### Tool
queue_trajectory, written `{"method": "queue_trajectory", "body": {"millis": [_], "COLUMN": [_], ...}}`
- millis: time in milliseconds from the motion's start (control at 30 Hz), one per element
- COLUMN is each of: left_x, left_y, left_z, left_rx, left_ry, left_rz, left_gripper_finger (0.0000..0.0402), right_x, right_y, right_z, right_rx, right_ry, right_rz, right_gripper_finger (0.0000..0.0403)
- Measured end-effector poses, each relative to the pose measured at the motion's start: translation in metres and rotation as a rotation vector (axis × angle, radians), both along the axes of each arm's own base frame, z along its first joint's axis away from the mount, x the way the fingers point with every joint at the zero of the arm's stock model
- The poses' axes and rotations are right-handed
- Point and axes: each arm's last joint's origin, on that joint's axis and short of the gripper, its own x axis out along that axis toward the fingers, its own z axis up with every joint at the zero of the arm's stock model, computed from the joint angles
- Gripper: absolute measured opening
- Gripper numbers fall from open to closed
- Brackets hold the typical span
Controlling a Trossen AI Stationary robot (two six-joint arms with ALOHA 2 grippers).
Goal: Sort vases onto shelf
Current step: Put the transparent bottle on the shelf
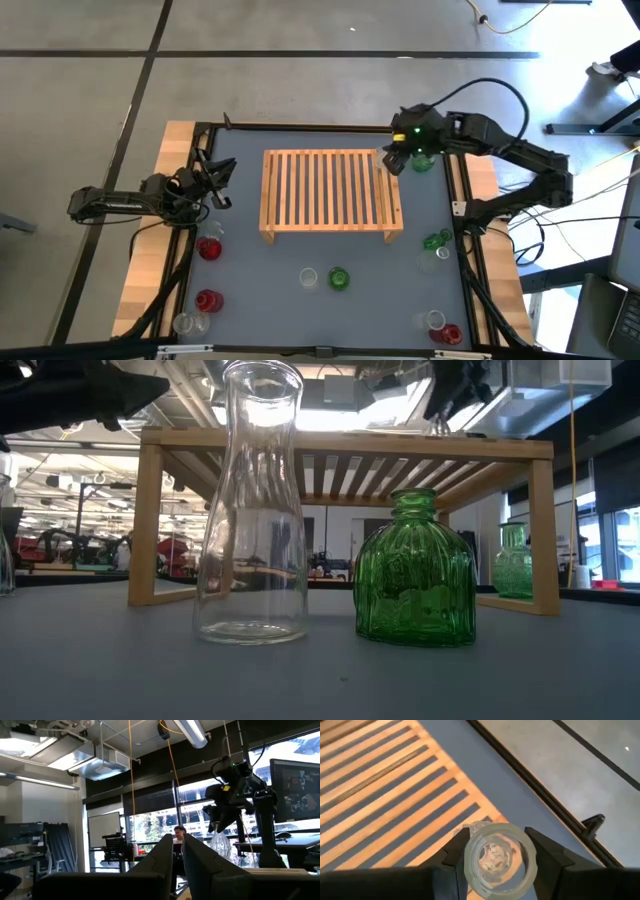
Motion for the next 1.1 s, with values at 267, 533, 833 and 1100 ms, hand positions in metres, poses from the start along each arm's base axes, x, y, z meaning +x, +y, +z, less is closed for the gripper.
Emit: {"method": "queue_trajectory", "body": {"millis": [267,533,833,1100], "left_x": [0.000,0.000,0.000,0.000], "left_y": [0.000,0.000,0.000,0.000], "left_z": [0.000,0.000,0.000,0.000], "left_rx": [0.000,0.000,0.001,0.001], "left_ry": [0.000,0.000,-0.004,-0.005], "left_rz": [0.000,-0.001,-0.001,-0.001], "left_gripper_finger": [0.0037,0.0037,0.0037,0.0037], "right_x": [0.014,0.018,0.020,0.021], "right_y": [0.007,0.006,0.005,0.005], "right_z": [-0.013,-0.016,-0.026,-0.027], "right_rx": [-0.021,-0.020,-0.017,-0.018], "right_ry": [0.164,0.172,0.174,0.174], "right_rz": [0.018,0.004,-0.006,-0.005], "right_gripper_finger": [0.0143,0.0143,0.0143,0.0143]}}
